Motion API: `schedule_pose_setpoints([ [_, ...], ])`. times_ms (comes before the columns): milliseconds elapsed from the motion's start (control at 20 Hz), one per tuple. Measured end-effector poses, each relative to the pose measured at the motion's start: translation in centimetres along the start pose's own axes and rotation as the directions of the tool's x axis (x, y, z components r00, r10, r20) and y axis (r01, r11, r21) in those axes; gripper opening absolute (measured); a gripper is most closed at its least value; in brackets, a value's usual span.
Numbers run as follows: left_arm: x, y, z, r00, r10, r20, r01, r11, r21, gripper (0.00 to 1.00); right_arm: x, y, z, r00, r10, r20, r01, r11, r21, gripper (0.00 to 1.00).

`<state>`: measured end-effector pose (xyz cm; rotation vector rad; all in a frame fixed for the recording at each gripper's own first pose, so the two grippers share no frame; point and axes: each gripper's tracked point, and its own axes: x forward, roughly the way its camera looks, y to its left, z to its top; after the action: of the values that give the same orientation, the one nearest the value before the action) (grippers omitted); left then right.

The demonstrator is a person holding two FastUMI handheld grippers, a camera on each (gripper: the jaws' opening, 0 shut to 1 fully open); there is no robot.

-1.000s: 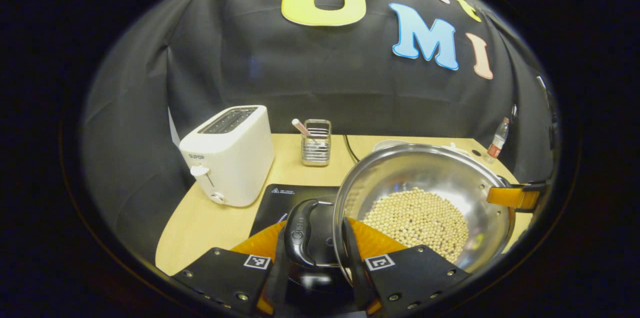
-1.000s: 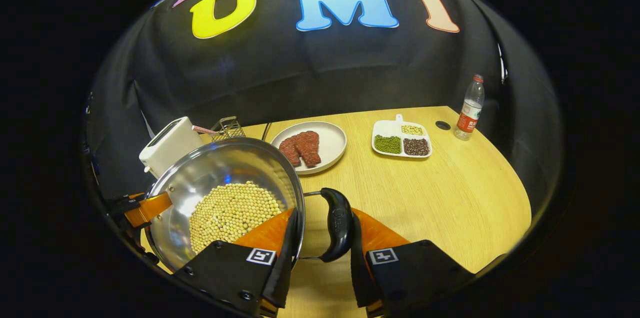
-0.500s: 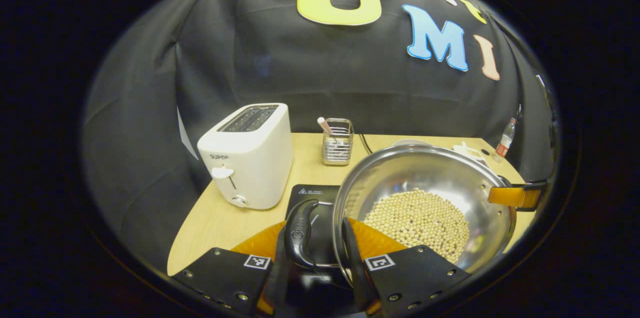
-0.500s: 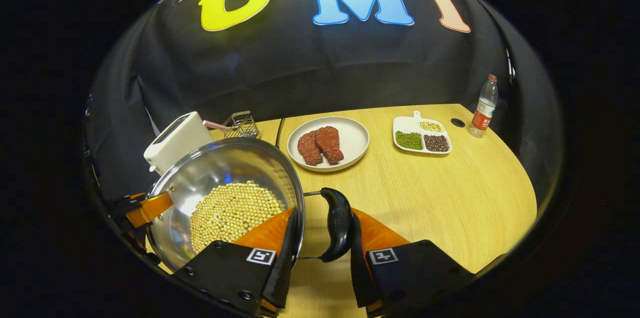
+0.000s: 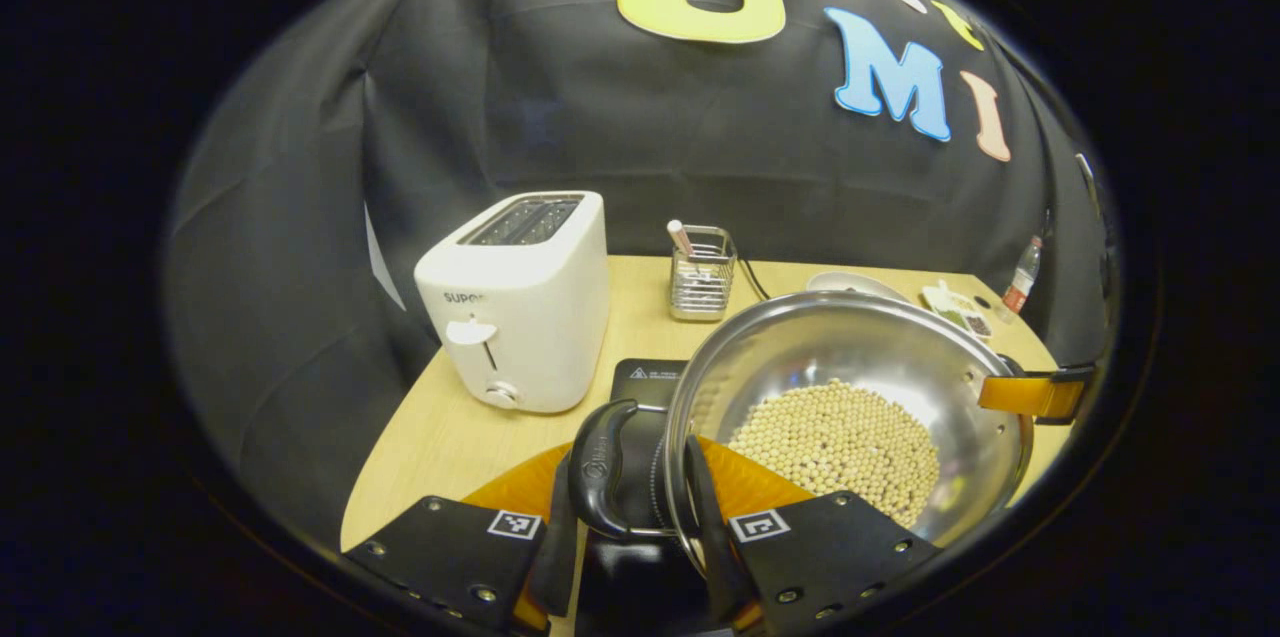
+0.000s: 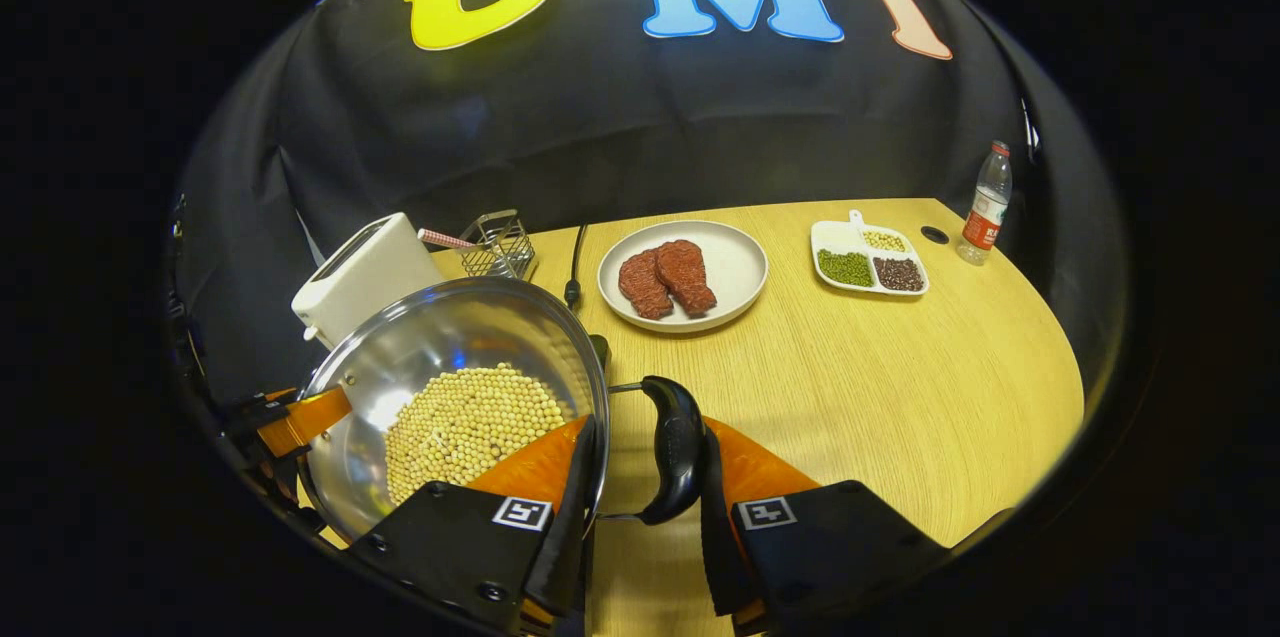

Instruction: First push the handle of the pot to place it horizontally, then grasp the pot with both hands and set it on the induction cooktop.

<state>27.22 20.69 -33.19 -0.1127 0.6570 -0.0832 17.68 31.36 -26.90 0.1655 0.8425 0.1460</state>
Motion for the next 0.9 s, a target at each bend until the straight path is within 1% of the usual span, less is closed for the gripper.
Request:
schedule_pose_setpoints([
  [200,-0.2,0.1,-0.2,1.0,0.002,0.011,-0.002,1.0,-0.007,0.5,0.2,0.1,0.0,1.0,0.002,0.005,-0.002,1.0,0.0,0.53],
  [250,-0.2,0.1,-0.2,1.0,0.006,0.009,-0.006,1.0,-0.005,0.53,0.3,0.1,-0.1,1.0,0.005,0.003,-0.005,1.0,0.001,0.53],
  [300,-0.3,0.0,-0.2,1.0,0.014,0.012,-0.014,1.0,0.002,0.54,0.4,0.1,-0.2,1.0,0.009,0.005,-0.009,1.0,0.007,0.5],
  [350,-0.4,-0.1,0.0,1.0,0.026,0.018,-0.026,1.0,0.011,0.56,0.5,0.1,-0.4,1.0,0.013,0.005,-0.013,1.0,0.012,0.52],
  [400,-0.6,-0.1,0.1,0.999,0.039,0.021,-0.04,0.999,0.018,0.59,0.5,0.3,-0.4,1.0,0.027,0.015,-0.028,0.999,0.017,0.53],
  [450,-0.9,-0.3,0.3,0.998,0.053,0.026,-0.053,0.998,0.022,0.61,0.5,0.5,-0.3,0.999,0.037,0.03,-0.037,0.999,0.014,0.61],
  [500,-1.3,-0.2,0.6,0.997,0.068,0.035,-0.069,0.997,0.025,0.64,0.3,0.6,-0.2,0.998,0.038,0.046,-0.038,0.999,0.003,0.64],
  [550,-2.1,-0.2,1.1,0.995,0.085,0.052,-0.086,0.996,0.029,0.65,0.0,0.6,-0.1,0.998,0.043,0.053,-0.043,0.999,-0.008,0.72],
  [600,-2.2,0.0,1.3,0.992,0.103,0.073,-0.106,0.994,0.035,0.72,-0.3,0.5,0.1,0.997,0.04,0.062,-0.039,0.999,-0.018,0.82],
  [650,-2.7,0.1,1.8,0.989,0.116,0.092,-0.12,0.992,0.038,0.82,-0.6,0.3,0.2,0.997,0.036,0.074,-0.034,0.999,-0.023,1.0],
  [700,-3.2,0.0,2.3,0.986,0.122,0.112,-0.127,0.991,0.035,0.91,-1.2,0.2,0.7,0.995,0.038,0.092,-0.035,0.999,-0.025,0.93],
  [750,-3.8,-0.1,2.8,0.983,0.125,0.134,-0.13,0.991,0.03,0.91,-1.7,-0.1,1.3,0.992,0.038,0.117,-0.035,0.999,-0.027,0.98],
  [800,-4.6,-0.3,3.4,0.98,0.128,0.156,-0.133,0.991,0.027,0.91,-2.5,-0.4,1.9,0.989,0.037,0.146,-0.033,0.999,-0.03,0.98],
  [850,-5.3,-0.7,4.0,0.976,0.126,0.177,-0.132,0.991,0.025,0.93,-3.5,-0.8,2.8,0.983,0.038,0.182,-0.031,0.999,-0.037,0.98],
  [900,-6.1,-1.2,4.7,0.972,0.121,0.2,-0.129,0.991,0.025,0.91,-4.4,-1.3,3.6,0.975,0.038,0.217,-0.029,0.999,-0.044,0.98],
])
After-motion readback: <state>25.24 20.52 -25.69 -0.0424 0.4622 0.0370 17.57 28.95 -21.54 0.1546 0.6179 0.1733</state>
